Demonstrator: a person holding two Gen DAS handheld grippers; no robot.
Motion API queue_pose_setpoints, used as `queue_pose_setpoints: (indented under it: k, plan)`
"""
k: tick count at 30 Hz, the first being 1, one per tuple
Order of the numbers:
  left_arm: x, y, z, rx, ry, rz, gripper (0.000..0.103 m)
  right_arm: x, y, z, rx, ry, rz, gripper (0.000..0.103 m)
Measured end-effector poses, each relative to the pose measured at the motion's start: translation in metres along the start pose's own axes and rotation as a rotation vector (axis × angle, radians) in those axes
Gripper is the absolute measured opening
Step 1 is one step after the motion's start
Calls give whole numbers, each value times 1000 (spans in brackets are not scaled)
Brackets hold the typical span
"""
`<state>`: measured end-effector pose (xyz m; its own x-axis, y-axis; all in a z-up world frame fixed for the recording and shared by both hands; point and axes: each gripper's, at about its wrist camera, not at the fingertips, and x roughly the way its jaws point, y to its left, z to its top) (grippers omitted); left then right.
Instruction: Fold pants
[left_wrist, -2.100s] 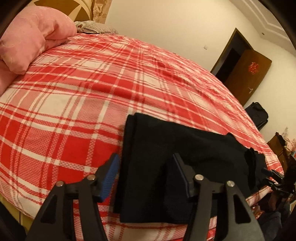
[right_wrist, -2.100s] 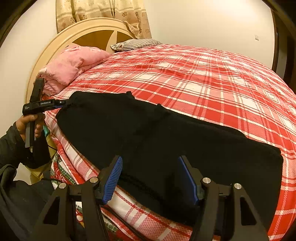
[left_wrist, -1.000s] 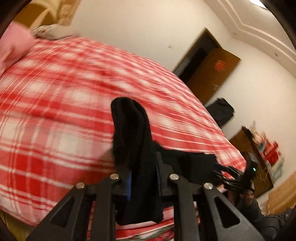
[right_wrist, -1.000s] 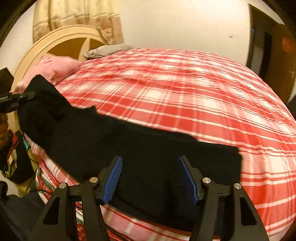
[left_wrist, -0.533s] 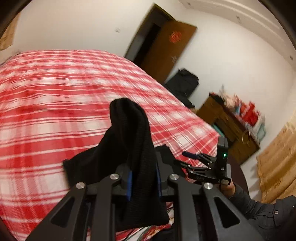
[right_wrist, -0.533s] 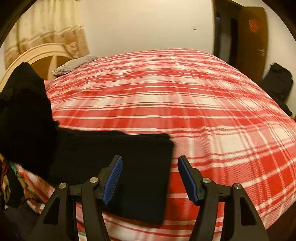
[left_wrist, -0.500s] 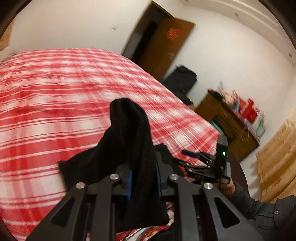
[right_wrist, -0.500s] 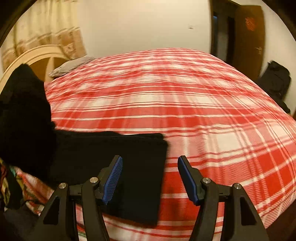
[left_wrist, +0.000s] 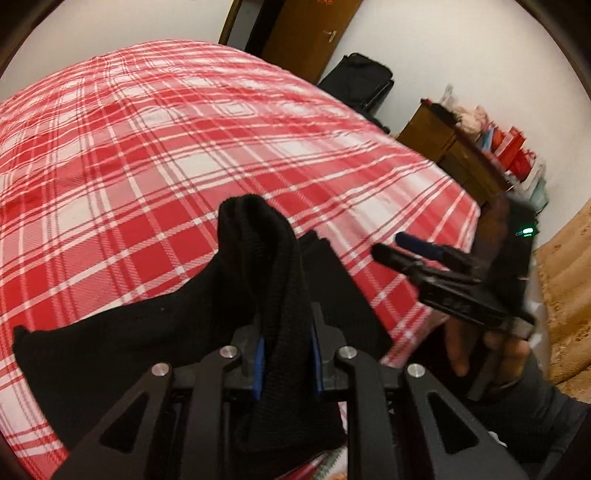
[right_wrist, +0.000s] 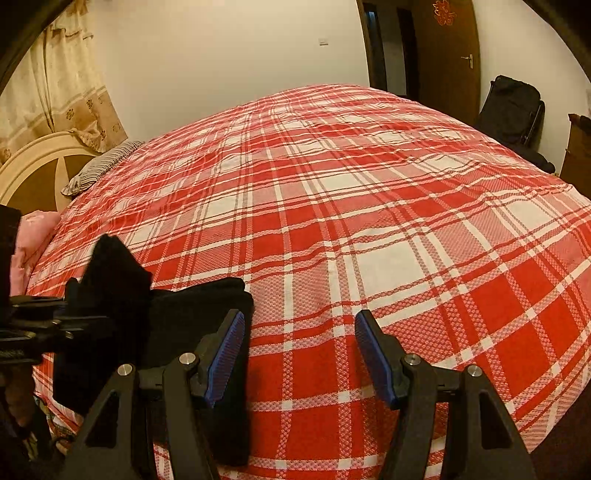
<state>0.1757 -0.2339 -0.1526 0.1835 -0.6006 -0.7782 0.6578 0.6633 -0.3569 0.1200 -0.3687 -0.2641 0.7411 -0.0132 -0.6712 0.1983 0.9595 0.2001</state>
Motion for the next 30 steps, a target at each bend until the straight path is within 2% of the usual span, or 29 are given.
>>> queue_pose_setpoints:
  k: [3, 5, 9, 12, 15, 19, 21, 23, 25, 26, 27, 30]
  plan:
    - [9, -7, 2, 12, 9, 10, 24, 2, -1, -2, 4, 8, -1, 64]
    - [10, -10, 5, -1, 0, -11, 27, 4, -3, -3, 9, 11, -4, 64]
    - [-5, -17, 8, -11, -88, -22, 44, 4, -5, -2, 18, 7, 5, 64]
    - [-25, -19, 4, 7, -142, -11, 52, -2, -5, 0, 32, 3, 73, 64]
    - [-44, -14, -7, 34, -204, 82, 64, -10, 1, 1, 63, 10, 201, 64]
    - [-59, 13, -28, 24, -253, 276, 74, -9, 26, -6, 21, 84, 312, 64]
    - [-62, 27, -38, 18, -256, 360, 79, -3, 37, -12, 3, 124, 340, 64]
    - [-61, 43, -46, -16, -242, 400, 80, 8, 48, -19, -23, 163, 308, 64]
    - [-58, 54, -53, -52, -225, 397, 80, 15, 56, -24, -54, 181, 286, 50]
    - [-56, 62, -55, -84, -213, 401, 80, 15, 59, -26, -73, 185, 283, 33]
    - [-56, 65, -56, -96, -208, 399, 80, 13, 61, -26, -84, 176, 275, 22]
    - [-56, 73, -57, -125, -194, 364, 80, -3, 61, -23, -92, 123, 294, 16]
